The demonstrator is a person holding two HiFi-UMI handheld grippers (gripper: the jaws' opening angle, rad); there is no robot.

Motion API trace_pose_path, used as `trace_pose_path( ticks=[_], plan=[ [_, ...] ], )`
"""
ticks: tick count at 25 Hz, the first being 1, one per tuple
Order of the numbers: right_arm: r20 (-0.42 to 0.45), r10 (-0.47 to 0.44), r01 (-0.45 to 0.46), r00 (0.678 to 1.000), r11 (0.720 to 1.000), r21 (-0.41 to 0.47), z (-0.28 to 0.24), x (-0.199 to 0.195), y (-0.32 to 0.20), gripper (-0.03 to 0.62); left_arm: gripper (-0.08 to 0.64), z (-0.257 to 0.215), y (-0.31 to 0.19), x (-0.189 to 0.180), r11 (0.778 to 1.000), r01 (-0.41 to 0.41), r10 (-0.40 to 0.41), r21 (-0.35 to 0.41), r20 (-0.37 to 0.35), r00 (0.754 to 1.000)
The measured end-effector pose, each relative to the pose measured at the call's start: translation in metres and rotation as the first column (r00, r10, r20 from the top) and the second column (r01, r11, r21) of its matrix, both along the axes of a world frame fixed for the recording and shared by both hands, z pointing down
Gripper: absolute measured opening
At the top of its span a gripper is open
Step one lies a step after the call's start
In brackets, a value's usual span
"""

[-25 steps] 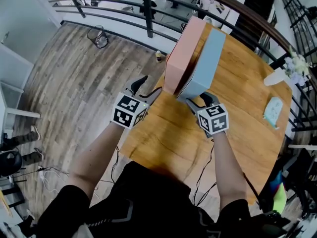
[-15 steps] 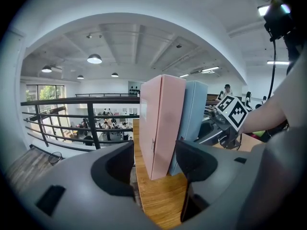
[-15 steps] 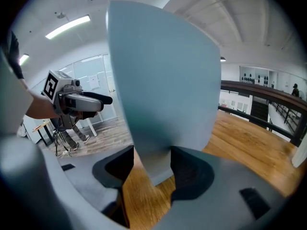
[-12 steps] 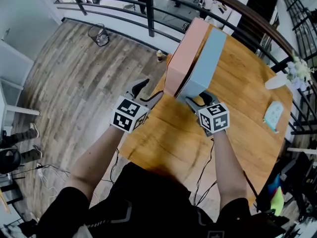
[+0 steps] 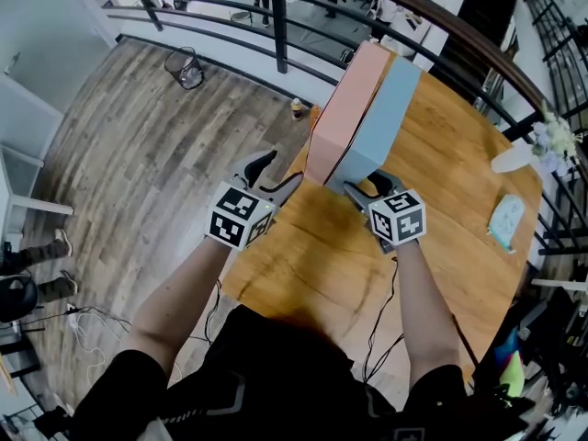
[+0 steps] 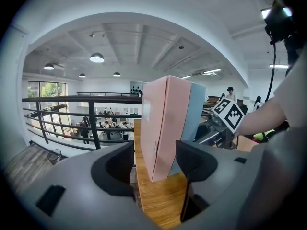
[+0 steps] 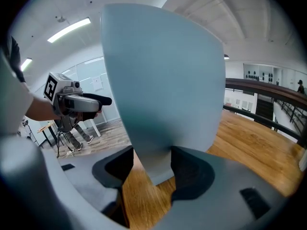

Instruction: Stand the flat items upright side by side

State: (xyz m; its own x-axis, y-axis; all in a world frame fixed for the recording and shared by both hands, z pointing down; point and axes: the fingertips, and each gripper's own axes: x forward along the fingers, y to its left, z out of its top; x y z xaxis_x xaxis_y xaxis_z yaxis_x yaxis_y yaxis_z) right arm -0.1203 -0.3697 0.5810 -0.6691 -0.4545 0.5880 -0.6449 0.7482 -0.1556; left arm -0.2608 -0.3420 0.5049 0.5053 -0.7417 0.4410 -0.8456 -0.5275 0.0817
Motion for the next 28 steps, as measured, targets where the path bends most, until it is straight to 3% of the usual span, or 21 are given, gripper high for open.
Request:
trace_pose_path(
  ticks=[10, 14, 28],
  plan=[
    [-0.011, 0.019, -0.019, 1.0, 1.0, -0.022, 0.005, 0.006, 0.002, 0.25, 0.288, -0.001, -0.002, 0.001, 1.0, -0.013, 0.013, 0.002, -0.002, 1.0],
    [-0.015, 0.022, -0.023, 1.0, 1.0, -0.02, -0.001, 0.005, 0.011, 0.262, 0.288, -0.009, -0.001, -0.005, 1.0, 0.022, -0.022, 0.001, -0.021, 1.0],
    [0.03, 0.178, -0.18, 0.984, 0.979, 0.095, -0.086, 0.064, 0.056, 0.261, 0.288, -0.054, 0.012, 0.004, 0.994, -0.057, 0.062, 0.097, -0.056, 0.996]
  ],
)
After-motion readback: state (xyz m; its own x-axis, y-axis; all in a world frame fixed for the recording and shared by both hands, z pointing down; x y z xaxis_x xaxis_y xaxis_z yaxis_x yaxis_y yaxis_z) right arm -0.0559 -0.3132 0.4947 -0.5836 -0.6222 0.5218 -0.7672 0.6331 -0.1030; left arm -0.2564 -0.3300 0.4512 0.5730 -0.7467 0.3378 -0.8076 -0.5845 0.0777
